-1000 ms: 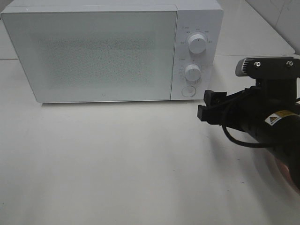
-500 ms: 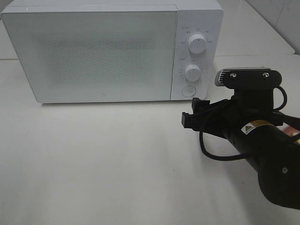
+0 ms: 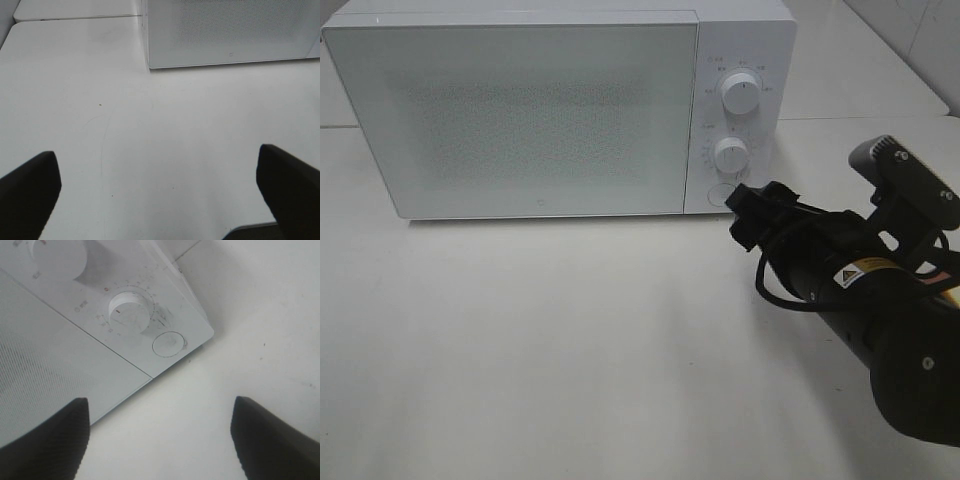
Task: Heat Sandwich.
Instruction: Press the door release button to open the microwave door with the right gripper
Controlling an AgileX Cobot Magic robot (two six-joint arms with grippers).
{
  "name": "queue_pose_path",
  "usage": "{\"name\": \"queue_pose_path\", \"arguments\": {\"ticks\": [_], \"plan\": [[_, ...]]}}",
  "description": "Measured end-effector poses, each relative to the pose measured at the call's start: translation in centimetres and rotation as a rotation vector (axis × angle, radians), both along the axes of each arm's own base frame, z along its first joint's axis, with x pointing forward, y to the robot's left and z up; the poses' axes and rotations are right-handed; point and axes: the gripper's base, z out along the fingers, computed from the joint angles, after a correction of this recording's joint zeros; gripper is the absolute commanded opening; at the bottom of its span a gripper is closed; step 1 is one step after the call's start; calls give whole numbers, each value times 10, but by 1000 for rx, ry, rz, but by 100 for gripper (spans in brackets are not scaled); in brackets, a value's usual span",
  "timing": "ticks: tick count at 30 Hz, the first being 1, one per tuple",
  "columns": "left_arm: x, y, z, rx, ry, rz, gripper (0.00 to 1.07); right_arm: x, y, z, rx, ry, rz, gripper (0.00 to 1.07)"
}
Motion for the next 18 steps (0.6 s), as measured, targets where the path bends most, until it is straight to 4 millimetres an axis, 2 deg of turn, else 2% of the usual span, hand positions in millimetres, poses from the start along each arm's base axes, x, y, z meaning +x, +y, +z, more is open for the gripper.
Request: {"name": "queue_pose_path", "arguments": {"ticks": [1,3,4,7,9,13,14,15,17,18], "plan": [[0,0,0,0,0,0,100,0,0,0,117,15,-46,75],[0,0,0,0,0,0,100,0,0,0,233,27,-93,72],[0,0,0,0,0,0,100,0,0,0,233,27,-93,72],[0,0,0,0,0,0,100,0,0,0,427,45,-173,65],[0,0,0,0,0,0,100,0,0,0,471,49,-191,62],[0,0,0,0,0,0,100,0,0,-1,601,68,-245,42],[0,0,0,0,0,0,100,0,0,-1,601,68,-245,42],[0,0,0,0,0,0,100,-1,1,-2,627,84,-256,32],[0,0,0,0,0,0,100,-1,1,-3,645,99,-266,21],[0,0,0,0,0,0,100,-1,1,-3,645,99,-266,21]]}}
